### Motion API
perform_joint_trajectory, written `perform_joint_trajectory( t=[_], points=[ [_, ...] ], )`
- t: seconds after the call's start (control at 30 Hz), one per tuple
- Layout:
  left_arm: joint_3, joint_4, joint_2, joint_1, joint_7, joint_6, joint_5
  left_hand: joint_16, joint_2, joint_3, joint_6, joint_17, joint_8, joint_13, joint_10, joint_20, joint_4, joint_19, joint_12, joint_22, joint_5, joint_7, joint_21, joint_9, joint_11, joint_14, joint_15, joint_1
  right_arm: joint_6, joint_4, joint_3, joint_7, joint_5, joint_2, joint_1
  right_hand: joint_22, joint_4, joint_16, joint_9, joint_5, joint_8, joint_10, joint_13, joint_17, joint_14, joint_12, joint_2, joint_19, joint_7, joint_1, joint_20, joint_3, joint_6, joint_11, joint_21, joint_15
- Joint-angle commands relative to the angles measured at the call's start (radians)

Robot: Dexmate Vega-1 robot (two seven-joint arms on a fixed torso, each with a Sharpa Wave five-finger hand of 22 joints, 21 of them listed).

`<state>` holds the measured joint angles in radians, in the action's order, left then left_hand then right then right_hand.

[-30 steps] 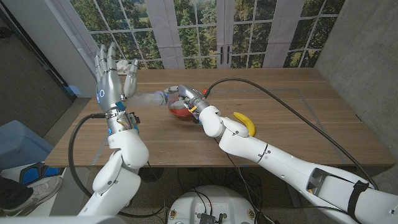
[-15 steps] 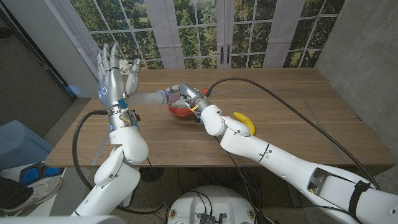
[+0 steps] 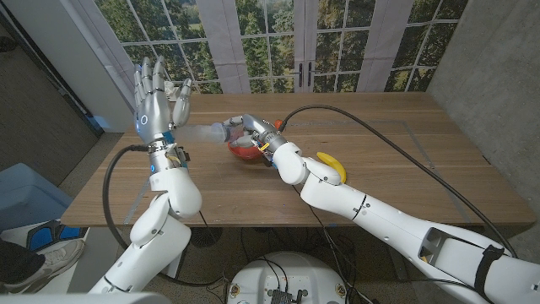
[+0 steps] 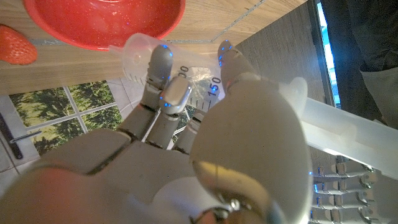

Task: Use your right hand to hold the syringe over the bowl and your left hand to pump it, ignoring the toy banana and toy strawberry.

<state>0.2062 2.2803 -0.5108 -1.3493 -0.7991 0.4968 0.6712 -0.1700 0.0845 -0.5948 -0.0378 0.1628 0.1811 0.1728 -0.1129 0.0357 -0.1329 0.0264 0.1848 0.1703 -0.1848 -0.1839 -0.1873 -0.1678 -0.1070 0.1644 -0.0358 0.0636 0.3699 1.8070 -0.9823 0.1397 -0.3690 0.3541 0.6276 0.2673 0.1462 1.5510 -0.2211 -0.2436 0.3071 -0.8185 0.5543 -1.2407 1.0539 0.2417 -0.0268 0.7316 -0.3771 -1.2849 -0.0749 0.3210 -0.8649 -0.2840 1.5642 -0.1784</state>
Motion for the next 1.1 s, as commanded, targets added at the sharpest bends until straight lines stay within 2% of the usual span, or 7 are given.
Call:
perform_joint_trajectory(
  t=[0.03,0.8,1.1],
  points=[
    [0.021,-0.014,-0.023,0.034,0.013,0.032,-0.018,-0.002,0.018,-0.002,-0.006,0.003,0.001,0.002,-0.004,0.041,-0.001,0.010,0.004,0.004,-0.001,-0.003,-0.002,-0.003,-0.004,0.022,-0.109,0.003,-0.018,0.019,0.007,-0.027,0.005,0.013,0.004,0.003,-0.009,0.003,-0.003,-0.001,0.000,-0.369,0.006,-0.003,-0.006,-0.003,-0.011,-0.001,0.299,-0.002,-0.090,-0.002,-0.317,0.155,0.002,-0.036],
    [0.062,-0.037,-0.037,0.089,0.028,0.112,-0.052,-0.003,0.030,-0.002,-0.008,0.003,0.000,0.002,-0.004,0.041,-0.001,0.009,0.005,0.004,-0.002,0.002,-0.004,-0.003,-0.004,0.024,-0.113,0.005,-0.071,0.026,0.024,-0.048,0.011,0.033,0.013,0.000,-0.011,0.004,-0.007,-0.003,-0.009,-0.370,0.012,-0.003,-0.009,-0.010,-0.012,-0.004,0.299,-0.004,-0.090,-0.007,-0.320,0.154,-0.002,-0.036],
    [0.064,-0.057,-0.057,0.101,0.021,0.064,-0.093,-0.003,0.033,-0.001,-0.009,0.003,0.000,0.002,-0.003,0.041,-0.001,0.009,0.005,0.004,-0.002,0.004,-0.004,-0.003,-0.006,0.023,-0.113,0.004,-0.097,0.039,0.033,-0.056,0.015,0.045,0.022,0.005,-0.011,0.004,-0.008,-0.004,-0.011,-0.370,0.015,-0.003,-0.010,-0.010,-0.012,-0.011,0.298,-0.005,-0.092,-0.009,-0.320,0.153,0.000,-0.036]
  ],
)
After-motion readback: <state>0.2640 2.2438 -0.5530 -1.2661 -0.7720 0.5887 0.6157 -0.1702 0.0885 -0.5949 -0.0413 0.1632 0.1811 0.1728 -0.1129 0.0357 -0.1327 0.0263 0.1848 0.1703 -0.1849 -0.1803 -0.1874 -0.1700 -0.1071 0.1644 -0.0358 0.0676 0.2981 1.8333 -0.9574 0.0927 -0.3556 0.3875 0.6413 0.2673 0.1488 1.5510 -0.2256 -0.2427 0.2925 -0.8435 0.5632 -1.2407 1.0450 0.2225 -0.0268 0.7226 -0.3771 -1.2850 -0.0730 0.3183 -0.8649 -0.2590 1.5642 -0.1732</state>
